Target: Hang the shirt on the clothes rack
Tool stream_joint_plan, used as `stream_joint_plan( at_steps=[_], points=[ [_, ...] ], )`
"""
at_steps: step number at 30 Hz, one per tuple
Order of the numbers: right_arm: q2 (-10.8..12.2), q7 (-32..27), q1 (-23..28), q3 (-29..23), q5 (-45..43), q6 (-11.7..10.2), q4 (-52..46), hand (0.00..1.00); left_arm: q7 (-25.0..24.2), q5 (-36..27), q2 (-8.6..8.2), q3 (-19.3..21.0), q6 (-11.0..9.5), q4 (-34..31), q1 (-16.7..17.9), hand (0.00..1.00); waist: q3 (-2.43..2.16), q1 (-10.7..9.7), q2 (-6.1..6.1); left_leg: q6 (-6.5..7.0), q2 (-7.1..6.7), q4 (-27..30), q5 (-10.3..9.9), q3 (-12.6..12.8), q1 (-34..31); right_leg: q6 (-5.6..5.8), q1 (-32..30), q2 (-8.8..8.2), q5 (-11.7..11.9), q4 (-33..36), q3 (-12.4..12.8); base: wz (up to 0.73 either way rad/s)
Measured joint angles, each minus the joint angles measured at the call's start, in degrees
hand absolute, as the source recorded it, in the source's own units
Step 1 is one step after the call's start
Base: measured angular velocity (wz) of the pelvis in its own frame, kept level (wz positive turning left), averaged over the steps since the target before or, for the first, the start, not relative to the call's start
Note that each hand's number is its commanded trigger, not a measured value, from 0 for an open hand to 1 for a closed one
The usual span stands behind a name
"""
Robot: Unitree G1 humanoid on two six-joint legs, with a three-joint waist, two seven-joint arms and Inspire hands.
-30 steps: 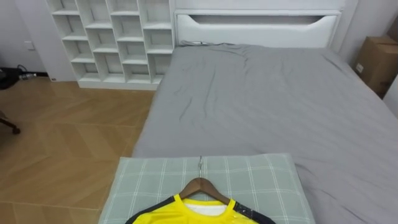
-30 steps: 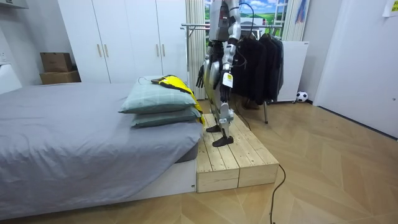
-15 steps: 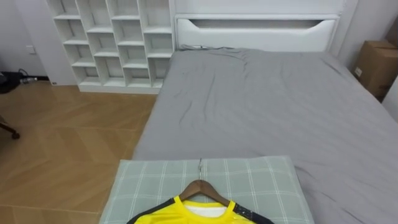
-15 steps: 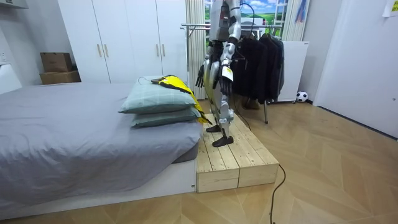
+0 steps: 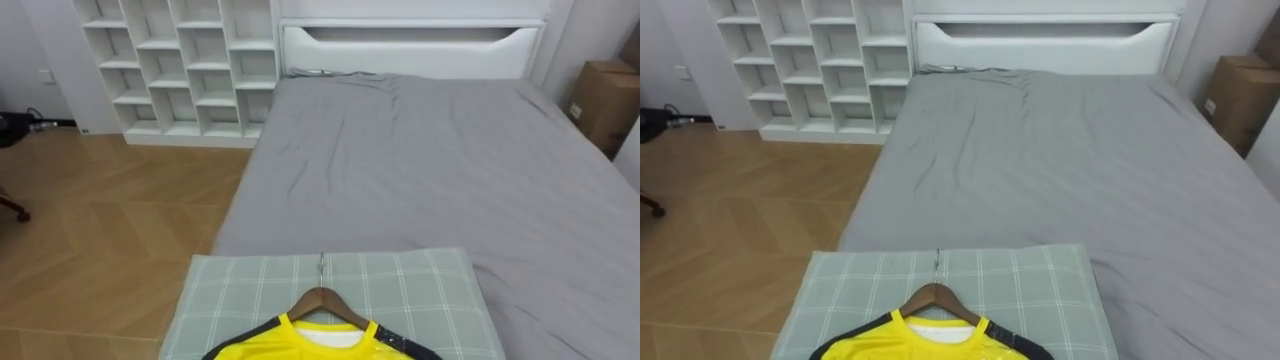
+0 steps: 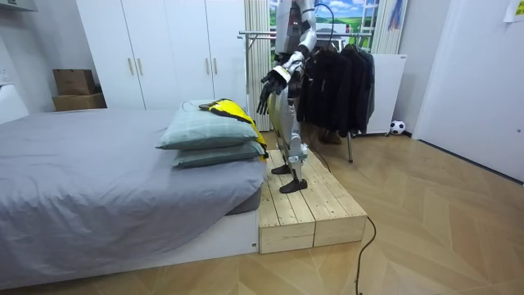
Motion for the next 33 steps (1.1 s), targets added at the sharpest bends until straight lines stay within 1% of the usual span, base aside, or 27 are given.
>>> stream_joint_plan(
  at_steps=[2, 3, 6, 7, 8, 11, 13, 14, 16, 20, 23, 25, 29, 33],
  points=[
    [-0.22, -0.12, 0.11, -0.57, 0.05, 0.0, -0.11, 0.0, 0.11, 3.45, 0.0, -0.24, 0.14, -2.5, 0.16, 0.0, 0.0, -0.41, 0.11, 0.0, -0.02, 0.02, 0.0, -0.16, -0.17, 0.0, -0.06, -0.01, 0.0, -0.03, -0.12, 0.03],
    [-0.37, -0.17, 0.18, -0.57, 0.08, 0.0, -0.27, 0.0, 0.12, 4.14, 0.02, -0.4, 0.15, -3.21, 0.16, 0.0, -0.01, -0.51, 0.18, 0.0, -0.02, 0.02, 0.0, -0.16, -0.22, 0.0, -0.08, -0.02, 0.0, -0.03, -0.12, 0.0],
    [-0.88, -0.31, 0.58, -0.58, -0.44, 0.01, -1.9, 0.0, 0.14, 7.33, 0.72, -1.6, 0.35, -6.13, 0.01, 0.0, -0.07, -1.32, 0.63, 0.0, 0.0, 0.03, 0.0, -0.09, -0.48, 0.0, -0.37, 0.0, 0.0, -0.06, -0.07, 0.0],
    [-1.02, -0.26, 0.65, -0.59, -1.02, 0.01, -2.03, 0.0, 0.13, 8.58, 0.88, -2.19, 0.45, -7.09, 0.03, 0.0, -0.2, -1.45, 0.86, 0.0, 0.0, 0.04, 0.0, -0.09, -0.44, 0.0, -0.34, 0.0, 0.0, -0.05, -0.03, 0.0],
    [-1.22, -0.14, 0.73, -0.58, -1.29, -0.02, -2.02, 0.0, 0.13, 10.11, 0.95, -3.22, 0.45, -8.34, 0.03, 0.0, -0.19, -1.85, 0.99, 0.0, -0.01, 0.04, 0.0, -0.08, -0.4, 0.0, -0.33, -0.01, 0.0, -0.04, 0.0, 0.0],
    [-1.38, 0.31, 0.49, -0.53, -1.47, -0.3, -1.98, 0.0, -0.07, 14.42, 1.2, -5.25, 0.37, -10.08, 0.0, 0.0, -0.32, -2.61, 0.94, 0.0, -0.01, 0.04, 0.0, -0.07, -0.35, 0.0, -0.32, 0.0, 0.0, -0.03, 0.0, 0.0],
    [-1.38, 0.56, 0.52, -0.53, -1.47, -0.78, -1.93, 0.0, -0.21, 15.93, 1.22, -5.84, 0.29, -10.73, -0.13, 0.0, -0.32, -2.89, 0.9, 0.0, 0.02, 0.05, 0.0, 0.01, -0.26, -0.01, -0.3, 0.02, 0.0, -0.01, 0.1, -0.02],
    [-1.38, 0.62, 0.6, -0.54, -1.45, -1.0, -1.88, 0.0, -0.22, 16.31, 1.31, -6.54, 0.25, -11.09, -0.3, 0.0, -0.22, -3.06, 0.74, 0.0, 0.02, 0.04, 0.0, 0.02, -0.16, -0.01, -0.3, 0.02, 0.01, 0.01, 0.26, -0.06],
    [-1.38, 0.73, 0.6, -0.54, -1.51, -1.26, -1.87, 0.0, -0.3, 17.35, 1.34, -6.8, -0.02, -11.2, -0.52, 0.0, -0.19, -3.15, 0.68, 0.0, 0.02, 0.03, 0.0, 0.05, 0.01, -0.01, -0.3, 0.06, 0.01, 0.04, 0.66, -0.09],
    [-1.35, 1.67, 0.46, -1.6, -2.71, -1.3, -1.9, 0.0, -0.67, 17.38, 1.52, -7.29, -0.02, -11.18, -0.81, 0.0, 0.07, -4.18, 0.53, 0.0, 0.0, -0.15, 0.0, 0.18, 0.09, 0.0, -0.35, 0.07, 0.01, 0.01, 1.28, -0.03],
    [-1.36, 1.99, 0.48, -1.91, -3.02, -1.37, -1.9, 0.0, -1.25, 17.47, 1.53, -7.32, 0.0, -10.55, -1.43, 0.0, 0.2, -4.47, 0.47, 0.0, 0.02, -0.2, 0.0, 0.41, 0.11, 0.0, -0.41, 0.1, 0.01, 0.04, 1.33, 0.0],
    [-1.36, 2.03, 0.44, -2.22, -3.76, -1.43, -1.92, 0.0, -1.34, 18.01, 1.53, -7.55, 0.0, -10.17, -1.77, 0.0, 0.2, -4.48, 0.44, 0.0, 0.02, -0.21, 0.0, 0.49, 0.11, 0.0, -0.43, 0.11, 0.01, 0.03, 1.36, 0.0],
    [-1.39, 2.03, -0.05, -2.85, -5.8, -1.46, -1.83, 0.0, -1.73, 21.52, 1.57, -7.58, 0.05, -7.76, -3.43, 0.0, 0.2, -4.51, 0.58, 0.0, 0.02, -0.21, 0.0, 0.48, 0.11, 0.0, -0.43, 0.12, 0.02, 0.03, 1.39, 0.0],
    [-1.39, 2.05, -0.18, -3.31, -6.74, -1.46, -1.85, 0.0, -1.83, 22.53, 1.57, -7.67, 0.13, -5.81, -4.53, 0.0, 0.08, -4.6, 0.83, 0.0, 0.02, -0.21, 0.0, 0.48, 0.12, 0.0, -0.43, 0.13, 0.02, 0.0, 1.47, 0.0]
  ],
)
